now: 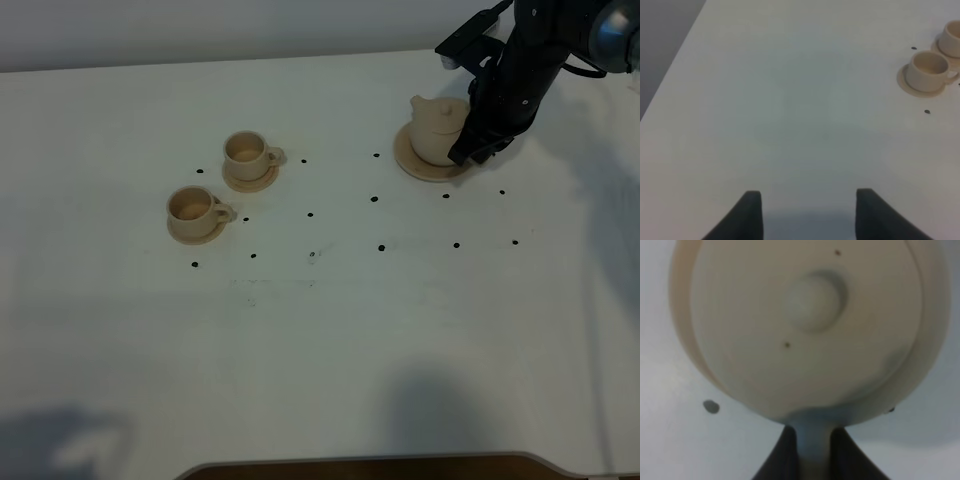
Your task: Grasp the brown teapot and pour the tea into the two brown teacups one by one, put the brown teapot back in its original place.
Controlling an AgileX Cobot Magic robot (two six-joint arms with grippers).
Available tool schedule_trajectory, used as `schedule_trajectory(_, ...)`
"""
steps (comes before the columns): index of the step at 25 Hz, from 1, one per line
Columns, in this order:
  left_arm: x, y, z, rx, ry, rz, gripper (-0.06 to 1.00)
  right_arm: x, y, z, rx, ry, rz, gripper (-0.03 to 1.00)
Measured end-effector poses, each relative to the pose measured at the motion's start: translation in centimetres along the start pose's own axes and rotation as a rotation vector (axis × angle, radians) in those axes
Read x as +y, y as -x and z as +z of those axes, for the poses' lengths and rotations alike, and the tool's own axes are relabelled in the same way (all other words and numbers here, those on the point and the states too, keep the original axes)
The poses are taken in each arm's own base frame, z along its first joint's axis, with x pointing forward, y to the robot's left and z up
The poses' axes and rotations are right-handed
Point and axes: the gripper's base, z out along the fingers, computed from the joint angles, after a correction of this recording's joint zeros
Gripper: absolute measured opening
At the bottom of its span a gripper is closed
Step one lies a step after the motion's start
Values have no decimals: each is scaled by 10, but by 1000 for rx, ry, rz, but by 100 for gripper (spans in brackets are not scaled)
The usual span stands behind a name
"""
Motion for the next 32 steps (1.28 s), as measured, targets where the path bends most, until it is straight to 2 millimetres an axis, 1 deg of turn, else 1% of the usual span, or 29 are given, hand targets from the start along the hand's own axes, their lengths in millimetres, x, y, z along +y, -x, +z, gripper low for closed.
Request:
schedule_trajectory(7, 0, 0, 0, 0, 0, 0, 44, -1, 6, -4, -15, 23, 24, 10)
schedule_trajectory(15, 0, 0, 0, 0, 0, 0, 44, -2, 15, -17, -37, 35, 41, 10)
schedule_trajectory(24, 0, 0, 0, 0, 1, 0, 44, -2, 15, -19, -25, 46, 52, 9)
schedule_trajectory(32, 0, 0, 0, 0, 1, 0, 44, 1, 13, -19, 5, 76, 98, 9)
